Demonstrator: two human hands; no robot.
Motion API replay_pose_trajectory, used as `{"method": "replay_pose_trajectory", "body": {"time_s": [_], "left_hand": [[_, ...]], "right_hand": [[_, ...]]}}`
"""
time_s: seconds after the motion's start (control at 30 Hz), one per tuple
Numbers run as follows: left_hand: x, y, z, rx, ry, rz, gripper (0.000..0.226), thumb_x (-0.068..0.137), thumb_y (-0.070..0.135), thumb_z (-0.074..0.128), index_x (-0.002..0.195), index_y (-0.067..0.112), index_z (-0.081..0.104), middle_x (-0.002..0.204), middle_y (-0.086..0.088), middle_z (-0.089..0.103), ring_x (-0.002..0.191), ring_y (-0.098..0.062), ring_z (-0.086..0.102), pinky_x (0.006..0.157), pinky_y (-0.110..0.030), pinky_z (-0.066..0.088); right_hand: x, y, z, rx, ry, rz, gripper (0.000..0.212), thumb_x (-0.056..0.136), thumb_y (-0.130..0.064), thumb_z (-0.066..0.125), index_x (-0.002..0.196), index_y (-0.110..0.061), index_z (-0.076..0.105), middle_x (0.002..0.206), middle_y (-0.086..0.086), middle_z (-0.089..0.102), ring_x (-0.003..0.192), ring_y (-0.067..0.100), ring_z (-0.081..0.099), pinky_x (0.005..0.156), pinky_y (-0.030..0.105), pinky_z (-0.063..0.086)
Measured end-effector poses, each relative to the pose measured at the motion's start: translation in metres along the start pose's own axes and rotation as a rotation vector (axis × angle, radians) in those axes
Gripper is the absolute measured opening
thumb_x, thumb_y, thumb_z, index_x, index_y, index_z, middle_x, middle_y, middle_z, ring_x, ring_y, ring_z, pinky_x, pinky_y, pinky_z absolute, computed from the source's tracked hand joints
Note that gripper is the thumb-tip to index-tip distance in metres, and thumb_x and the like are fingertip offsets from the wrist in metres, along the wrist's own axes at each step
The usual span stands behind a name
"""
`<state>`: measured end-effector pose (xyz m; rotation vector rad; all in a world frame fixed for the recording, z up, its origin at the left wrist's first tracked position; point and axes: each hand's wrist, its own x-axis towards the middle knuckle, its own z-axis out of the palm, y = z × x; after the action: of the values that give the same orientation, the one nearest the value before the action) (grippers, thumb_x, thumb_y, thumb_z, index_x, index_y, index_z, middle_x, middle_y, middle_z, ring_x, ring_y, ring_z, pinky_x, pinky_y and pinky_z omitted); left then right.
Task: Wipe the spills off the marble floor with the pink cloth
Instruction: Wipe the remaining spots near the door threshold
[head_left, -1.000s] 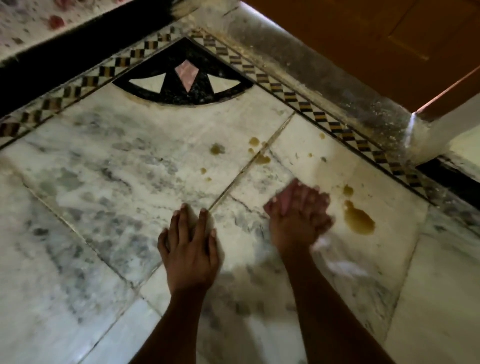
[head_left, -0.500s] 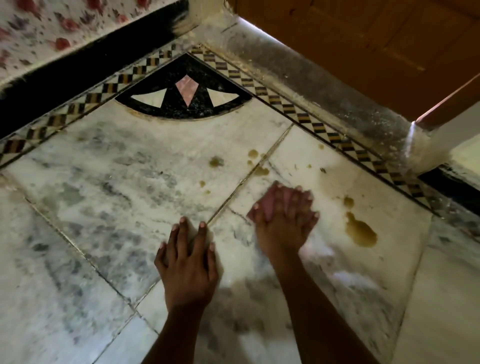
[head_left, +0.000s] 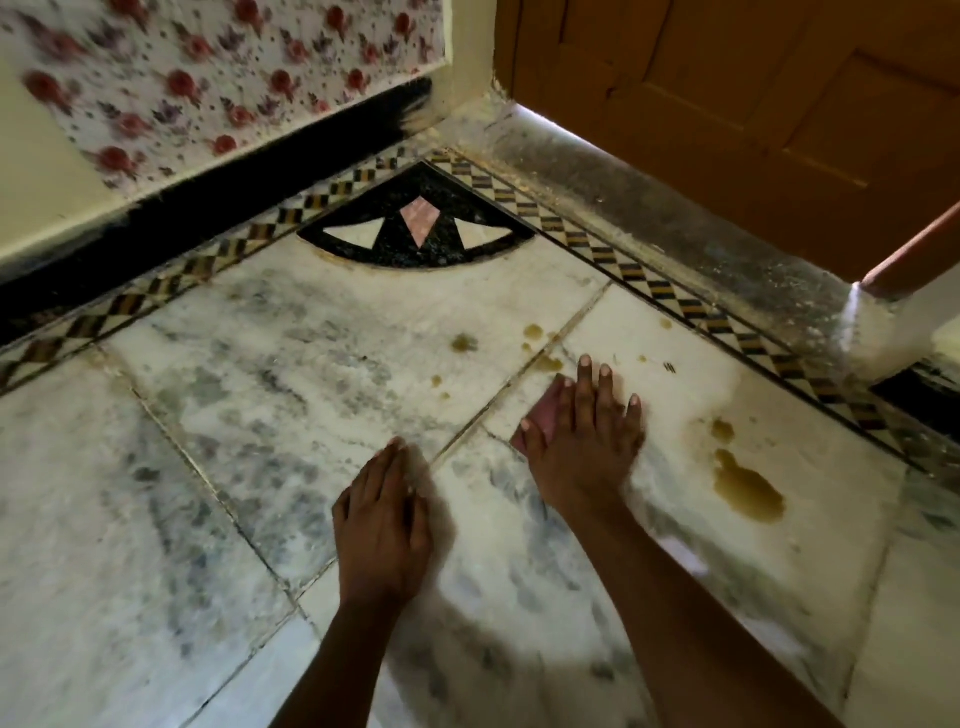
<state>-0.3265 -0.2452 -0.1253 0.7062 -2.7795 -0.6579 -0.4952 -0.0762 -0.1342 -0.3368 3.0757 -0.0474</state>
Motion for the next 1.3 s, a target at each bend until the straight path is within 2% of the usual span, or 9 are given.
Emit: {"method": "replay_pose_trajectory", "body": {"time_s": [0.13,0.23,0.47,0.67,0.77,0.9,1.1,1.2,1.3], "left_hand": [[0.051,-0.040,-0.026,0.148,0.020,0.049,0.073,0.099,0.040,0.034,0.161,0.004,0.044,0.171,-0.022,0.037,0.157,-0.044,0.039,0.126,-0.056,0.036],[0.074,-0.067,-0.026,0.220,-0.009,-0.079,0.074,0.102,0.052,0.023,0.170,0.023,0.027,0.180,-0.006,0.017,0.167,-0.031,0.019,0.133,-0.055,0.019],[0.083,-0.076,-0.019,0.192,0.041,-0.156,0.072,0.102,0.053,0.024,0.166,0.025,0.038,0.178,-0.003,0.026,0.164,-0.030,0.028,0.130,-0.057,0.025],[0.086,-0.081,-0.015,0.203,0.051,-0.173,0.068,0.103,0.052,0.028,0.165,0.027,0.040,0.178,0.000,0.027,0.163,-0.029,0.032,0.129,-0.055,0.028],[0.088,-0.084,-0.012,0.221,0.044,-0.174,0.066,0.104,0.051,0.031,0.166,0.029,0.038,0.179,0.002,0.024,0.163,-0.027,0.030,0.129,-0.054,0.027],[0.087,-0.084,-0.011,0.221,0.058,-0.163,0.066,0.104,0.048,0.033,0.167,0.028,0.037,0.179,0.000,0.024,0.164,-0.027,0.030,0.128,-0.056,0.030],[0.085,-0.090,-0.004,0.220,0.072,-0.164,0.066,0.105,0.047,0.034,0.168,0.029,0.032,0.180,0.001,0.020,0.166,-0.023,0.023,0.130,-0.055,0.028],[0.087,-0.089,-0.006,0.215,0.073,-0.169,0.066,0.104,0.047,0.034,0.167,0.028,0.035,0.180,0.001,0.022,0.166,-0.023,0.023,0.130,-0.055,0.027],[0.086,-0.089,-0.008,0.211,0.065,-0.161,0.066,0.105,0.046,0.033,0.168,0.026,0.034,0.180,0.000,0.020,0.167,-0.024,0.021,0.130,-0.056,0.026]], "right_hand": [[-0.004,0.003,0.012,0.082,-0.028,0.056,0.085,0.104,-0.063,0.014,0.171,-0.011,0.006,0.181,0.014,0.003,0.168,0.036,0.000,0.133,0.059,0.002],[0.010,-0.040,0.012,0.164,-0.033,0.158,0.088,0.102,-0.061,0.014,0.171,-0.007,0.008,0.180,0.019,0.006,0.167,0.040,0.004,0.132,0.060,-0.003],[-0.040,-0.050,0.026,0.120,0.086,-0.254,0.081,0.103,-0.068,0.032,0.168,-0.021,0.030,0.178,0.006,0.025,0.167,0.034,0.015,0.133,0.054,0.008],[0.053,-0.122,0.013,0.225,-0.003,0.257,0.086,0.102,-0.062,0.029,0.171,-0.012,0.014,0.180,0.016,0.011,0.167,0.039,0.005,0.130,0.059,-0.003],[0.081,-0.168,0.013,0.210,-0.053,0.004,0.081,0.106,-0.061,0.031,0.172,-0.019,0.010,0.181,0.009,0.001,0.168,0.035,-0.002,0.132,0.058,-0.004],[0.039,-0.119,0.022,0.082,0.041,-0.369,0.079,0.103,-0.066,0.034,0.169,-0.022,0.028,0.179,0.006,0.023,0.166,0.033,0.019,0.131,0.056,0.014],[0.116,-0.182,0.013,0.212,-0.079,0.108,0.082,0.107,-0.061,0.027,0.172,-0.014,0.009,0.181,0.014,0.001,0.167,0.039,-0.003,0.131,0.062,-0.002],[0.144,-0.233,0.009,0.152,-0.150,-0.226,0.080,0.107,-0.061,0.029,0.172,-0.022,0.002,0.181,0.008,-0.007,0.167,0.035,-0.011,0.133,0.061,-0.002],[0.112,-0.196,0.019,0.065,-0.057,-0.662,0.076,0.106,-0.065,0.024,0.172,-0.028,0.016,0.182,0.002,0.008,0.168,0.028,0.005,0.132,0.059,0.012]]}}
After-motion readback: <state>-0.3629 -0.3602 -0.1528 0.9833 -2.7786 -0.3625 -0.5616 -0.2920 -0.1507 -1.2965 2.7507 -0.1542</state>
